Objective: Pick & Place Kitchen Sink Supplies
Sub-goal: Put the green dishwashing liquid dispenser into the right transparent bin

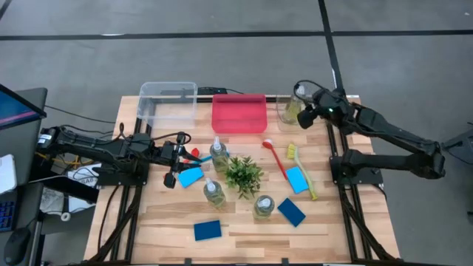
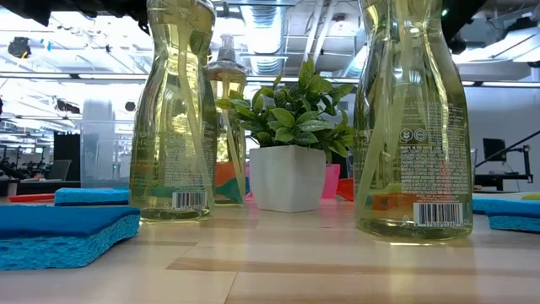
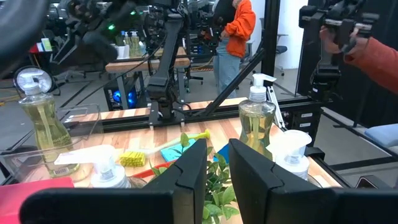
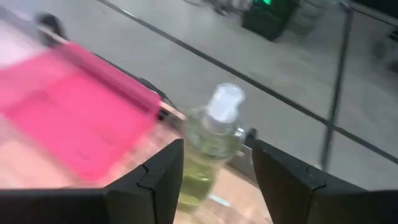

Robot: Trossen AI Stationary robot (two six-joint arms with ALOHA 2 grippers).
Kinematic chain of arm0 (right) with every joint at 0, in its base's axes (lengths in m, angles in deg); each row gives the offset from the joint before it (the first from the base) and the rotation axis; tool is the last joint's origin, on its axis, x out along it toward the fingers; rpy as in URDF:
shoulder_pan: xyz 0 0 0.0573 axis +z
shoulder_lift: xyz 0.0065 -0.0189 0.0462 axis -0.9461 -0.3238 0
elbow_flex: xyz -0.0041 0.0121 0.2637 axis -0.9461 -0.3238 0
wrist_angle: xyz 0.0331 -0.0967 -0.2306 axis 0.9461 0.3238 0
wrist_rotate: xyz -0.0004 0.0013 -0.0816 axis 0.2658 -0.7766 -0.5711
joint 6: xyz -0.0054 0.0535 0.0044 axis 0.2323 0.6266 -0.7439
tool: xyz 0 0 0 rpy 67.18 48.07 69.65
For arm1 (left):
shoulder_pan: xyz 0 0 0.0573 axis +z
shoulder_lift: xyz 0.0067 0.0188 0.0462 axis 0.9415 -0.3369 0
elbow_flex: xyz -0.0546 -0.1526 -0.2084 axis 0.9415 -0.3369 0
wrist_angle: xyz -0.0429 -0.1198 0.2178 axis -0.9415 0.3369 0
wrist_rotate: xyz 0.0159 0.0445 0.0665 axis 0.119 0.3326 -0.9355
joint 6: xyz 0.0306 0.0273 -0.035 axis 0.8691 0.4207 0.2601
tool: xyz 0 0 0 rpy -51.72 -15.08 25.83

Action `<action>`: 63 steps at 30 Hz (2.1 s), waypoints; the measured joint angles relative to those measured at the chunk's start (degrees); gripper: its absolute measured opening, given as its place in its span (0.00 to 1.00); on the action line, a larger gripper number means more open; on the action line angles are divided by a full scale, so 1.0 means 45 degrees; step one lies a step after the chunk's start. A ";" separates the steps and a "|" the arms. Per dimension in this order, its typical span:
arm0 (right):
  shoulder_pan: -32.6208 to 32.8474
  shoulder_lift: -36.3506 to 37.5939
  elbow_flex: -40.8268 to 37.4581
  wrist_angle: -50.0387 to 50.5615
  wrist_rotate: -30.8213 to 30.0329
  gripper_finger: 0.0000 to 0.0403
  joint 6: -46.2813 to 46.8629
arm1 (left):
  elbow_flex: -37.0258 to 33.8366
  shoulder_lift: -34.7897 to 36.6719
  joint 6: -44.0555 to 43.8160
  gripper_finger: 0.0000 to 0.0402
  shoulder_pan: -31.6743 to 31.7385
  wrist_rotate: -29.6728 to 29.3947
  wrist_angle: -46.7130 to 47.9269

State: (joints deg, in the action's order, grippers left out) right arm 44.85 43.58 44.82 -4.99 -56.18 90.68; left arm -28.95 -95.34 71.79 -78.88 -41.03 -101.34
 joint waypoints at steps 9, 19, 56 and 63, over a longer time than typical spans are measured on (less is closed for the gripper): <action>0.3380 0.1012 -0.0120 -0.0167 0.1105 0.41 0.0327 | 0.0000 -0.0001 0.0000 0.17 -0.0003 0.0000 0.0003; 0.7806 0.1909 -0.3793 -0.3857 0.1348 0.34 0.0231 | 0.0000 0.0001 -0.0005 0.17 -0.0003 0.0000 0.0000; 1.4108 -0.1221 -0.4799 -1.2328 0.1246 0.46 -0.2688 | 0.0000 0.0001 -0.1001 0.17 -0.0007 0.0005 -0.2667; 1.3799 -0.1429 -0.4799 -1.2265 0.1261 0.56 -0.2688 | 0.0000 0.0001 -0.1001 0.17 -0.0007 0.0005 -0.2690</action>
State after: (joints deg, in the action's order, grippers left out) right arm 106.94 37.15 23.23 -60.18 -50.50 78.58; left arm -28.95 -95.34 67.29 -78.91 -41.01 -113.45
